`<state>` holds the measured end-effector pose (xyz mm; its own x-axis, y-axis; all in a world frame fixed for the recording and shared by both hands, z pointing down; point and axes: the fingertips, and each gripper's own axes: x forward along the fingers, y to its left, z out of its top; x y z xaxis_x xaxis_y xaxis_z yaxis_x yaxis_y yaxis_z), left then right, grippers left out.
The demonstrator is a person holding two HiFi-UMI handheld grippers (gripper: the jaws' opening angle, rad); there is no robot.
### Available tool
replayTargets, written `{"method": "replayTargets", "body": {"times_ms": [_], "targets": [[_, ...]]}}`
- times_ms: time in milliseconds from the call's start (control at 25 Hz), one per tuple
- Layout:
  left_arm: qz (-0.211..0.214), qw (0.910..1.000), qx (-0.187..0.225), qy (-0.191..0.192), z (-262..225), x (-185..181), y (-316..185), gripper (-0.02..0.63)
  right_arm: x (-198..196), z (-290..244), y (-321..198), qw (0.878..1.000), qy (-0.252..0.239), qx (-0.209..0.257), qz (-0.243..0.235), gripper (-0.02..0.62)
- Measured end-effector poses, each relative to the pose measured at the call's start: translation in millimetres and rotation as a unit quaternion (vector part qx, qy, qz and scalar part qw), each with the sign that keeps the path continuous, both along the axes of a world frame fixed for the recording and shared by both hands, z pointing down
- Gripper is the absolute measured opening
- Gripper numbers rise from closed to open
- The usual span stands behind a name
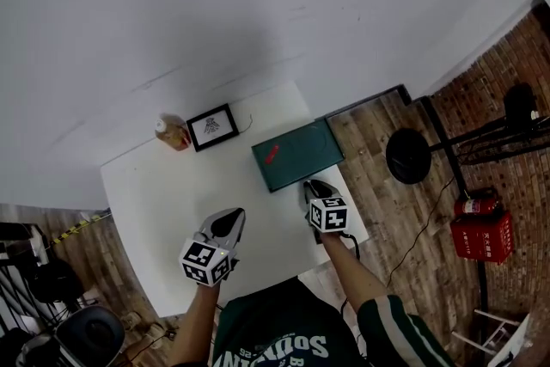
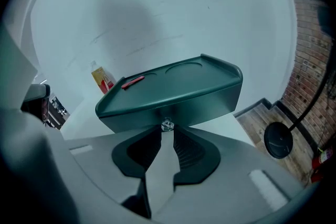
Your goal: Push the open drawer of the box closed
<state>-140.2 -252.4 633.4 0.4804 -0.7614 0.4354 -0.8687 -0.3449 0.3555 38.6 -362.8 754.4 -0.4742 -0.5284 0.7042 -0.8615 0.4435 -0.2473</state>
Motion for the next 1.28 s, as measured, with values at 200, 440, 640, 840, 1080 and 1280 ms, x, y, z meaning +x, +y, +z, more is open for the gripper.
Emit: {"method": "replayTargets", "body": {"times_ms": [200,440,640,840,1080,1280], "targets": [[0.001,1.0,0.003,-0.001,-1.6,2.1,5.7,0.052,1.7,-0.4,5.9,1.0,0.003,-0.005,0.007,0.071],[0.007,0.9997,0.02,-0.007,-11.3,9.0,5.8,0.052,11.7,-14.1,29.7,1.0,-0.014,0.0,0.0,0.069],[0.007,0.9989,0.043,-0.016,-25.5,13.2,6.7,0.052,19.0,-53.4,38.7,0.998,-0.024,0.054,-0.015,0.002],[0.007,0.9971,0.071,-0.026,-51.0,19.6,11.6,0.052,20.7,-112.1,42.9,0.991,-0.03,0.126,-0.033,0.002],[0.002,0.9931,0.112,-0.035,-87.3,23.3,8.0,0.052,13.7,-192.4,50.4,0.97,-0.043,0.23,-0.069,0.002],[0.0,0.9899,0.137,-0.038,-110.6,30.0,6.3,0.052,16.0,-234.7,61.3,0.959,-0.077,0.264,-0.067,0.002]]}}
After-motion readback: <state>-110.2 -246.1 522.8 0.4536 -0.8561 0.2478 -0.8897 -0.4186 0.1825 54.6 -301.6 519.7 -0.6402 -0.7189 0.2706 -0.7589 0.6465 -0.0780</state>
